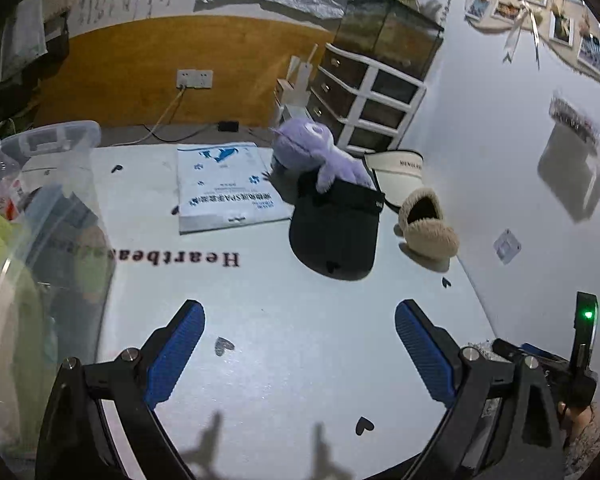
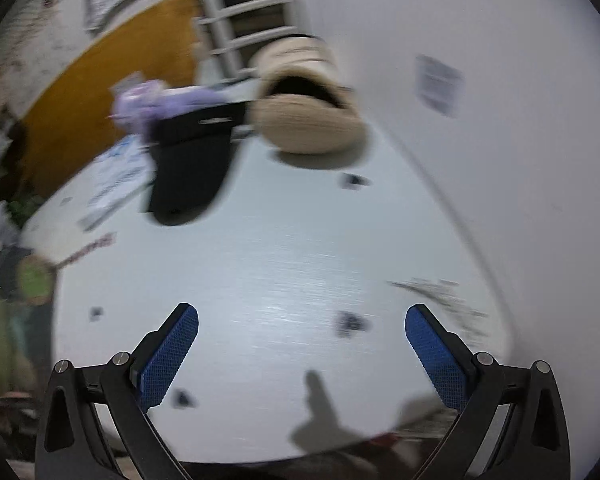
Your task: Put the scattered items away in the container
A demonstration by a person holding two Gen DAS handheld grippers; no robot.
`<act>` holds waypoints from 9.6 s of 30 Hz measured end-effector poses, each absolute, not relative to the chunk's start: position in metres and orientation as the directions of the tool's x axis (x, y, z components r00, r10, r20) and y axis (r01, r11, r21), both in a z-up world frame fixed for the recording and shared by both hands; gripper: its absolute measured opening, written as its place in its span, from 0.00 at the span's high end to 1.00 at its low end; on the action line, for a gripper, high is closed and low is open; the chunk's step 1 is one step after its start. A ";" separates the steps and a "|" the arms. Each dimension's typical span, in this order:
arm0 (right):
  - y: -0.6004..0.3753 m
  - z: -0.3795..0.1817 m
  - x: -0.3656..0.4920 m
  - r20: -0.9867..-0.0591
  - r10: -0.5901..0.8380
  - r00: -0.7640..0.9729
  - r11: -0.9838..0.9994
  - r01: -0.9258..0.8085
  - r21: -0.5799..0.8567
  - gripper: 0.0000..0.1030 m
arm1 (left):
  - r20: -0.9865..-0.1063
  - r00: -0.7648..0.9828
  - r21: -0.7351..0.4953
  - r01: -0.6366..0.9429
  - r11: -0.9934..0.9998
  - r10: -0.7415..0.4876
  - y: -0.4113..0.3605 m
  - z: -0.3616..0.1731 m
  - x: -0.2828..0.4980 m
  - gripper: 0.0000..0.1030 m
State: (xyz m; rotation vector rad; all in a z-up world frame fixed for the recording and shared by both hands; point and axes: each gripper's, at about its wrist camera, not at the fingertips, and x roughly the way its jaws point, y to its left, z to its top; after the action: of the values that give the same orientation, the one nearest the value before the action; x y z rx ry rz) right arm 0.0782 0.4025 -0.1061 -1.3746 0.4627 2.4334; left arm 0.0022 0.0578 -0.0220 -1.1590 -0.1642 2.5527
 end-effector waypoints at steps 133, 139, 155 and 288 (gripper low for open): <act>0.228 -0.212 -0.093 -0.695 -0.719 -0.008 -0.672 -0.247 0.698 0.00 | -0.907 -0.296 -0.157 -0.425 -0.891 0.300 0.080 -0.180 0.000 0.06; 0.239 -0.189 -0.087 -0.698 -0.708 -0.106 -0.666 -0.230 0.710 0.00 | -0.875 -0.305 -0.221 -0.442 -0.869 0.377 0.088 -0.164 0.005 0.06; 0.246 -0.164 0.018 -0.904 -0.370 -0.214 -0.922 -0.035 0.386 0.51 | -0.869 -0.405 0.055 -0.650 -0.758 0.285 0.048 -0.157 -0.018 0.26; -0.091 -0.034 -0.250 -0.977 -0.188 0.095 -0.946 0.251 0.207 0.54 | -0.905 -0.394 -0.062 -0.248 -0.967 0.159 -0.246 -0.050 -0.162 0.89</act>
State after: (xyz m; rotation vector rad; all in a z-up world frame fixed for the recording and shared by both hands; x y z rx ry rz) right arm -0.2500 -0.0912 -0.0337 -2.5381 -0.0759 2.3646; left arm -0.1625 -0.2461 -0.0500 -1.5668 0.1212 2.4333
